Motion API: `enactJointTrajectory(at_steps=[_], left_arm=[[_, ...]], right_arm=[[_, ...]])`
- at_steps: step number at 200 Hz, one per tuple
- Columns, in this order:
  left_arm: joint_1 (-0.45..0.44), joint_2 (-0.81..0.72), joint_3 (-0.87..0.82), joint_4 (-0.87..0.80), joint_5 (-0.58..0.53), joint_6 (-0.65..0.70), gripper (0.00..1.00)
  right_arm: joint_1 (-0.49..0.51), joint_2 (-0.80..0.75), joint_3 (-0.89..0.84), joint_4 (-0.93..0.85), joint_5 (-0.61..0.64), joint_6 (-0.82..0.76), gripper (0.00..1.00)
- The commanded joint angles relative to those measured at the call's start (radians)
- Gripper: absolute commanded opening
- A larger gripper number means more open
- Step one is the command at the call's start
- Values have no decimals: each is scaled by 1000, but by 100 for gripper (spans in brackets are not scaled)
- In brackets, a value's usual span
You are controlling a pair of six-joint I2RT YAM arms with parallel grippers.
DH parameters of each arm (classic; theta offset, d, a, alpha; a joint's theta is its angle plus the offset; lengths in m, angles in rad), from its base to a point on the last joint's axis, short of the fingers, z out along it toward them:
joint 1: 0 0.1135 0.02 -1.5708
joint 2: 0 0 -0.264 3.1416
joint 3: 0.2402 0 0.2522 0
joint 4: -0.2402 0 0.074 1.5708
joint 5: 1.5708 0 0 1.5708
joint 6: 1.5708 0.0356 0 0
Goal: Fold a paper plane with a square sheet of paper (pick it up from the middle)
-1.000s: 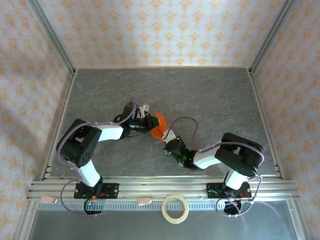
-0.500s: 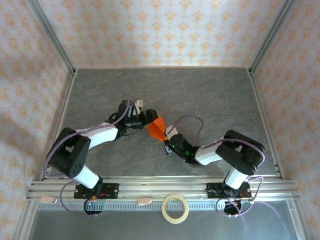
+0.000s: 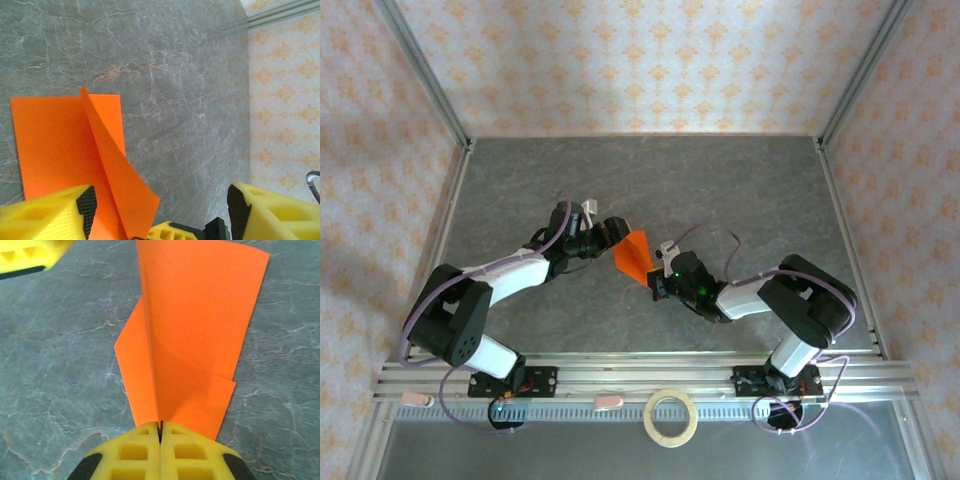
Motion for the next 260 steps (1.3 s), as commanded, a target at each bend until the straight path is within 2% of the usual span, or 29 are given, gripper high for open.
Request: enactJointTrajectory(at_steps=[1, 62, 116, 177, 236, 260], left_arm=[[5, 47, 4, 37, 49, -13, 72], [5, 137, 36, 53, 84, -35, 72], [4, 185, 62, 42, 90, -45, 64], [4, 195, 57, 36, 91, -54, 43], [4, 175, 41, 45, 93, -67, 11], [4, 174, 41, 47, 93, -69, 8]], right_arm=[[-2, -4, 21, 18, -29, 13, 0], [5, -14, 7, 12, 21, -50, 9], [89, -12, 44, -82, 213, -174, 10], [137, -14, 40, -84, 315, -246, 14], [173, -22, 29, -69, 442, -354, 23], [179, -21, 27, -67, 462, -397, 26]])
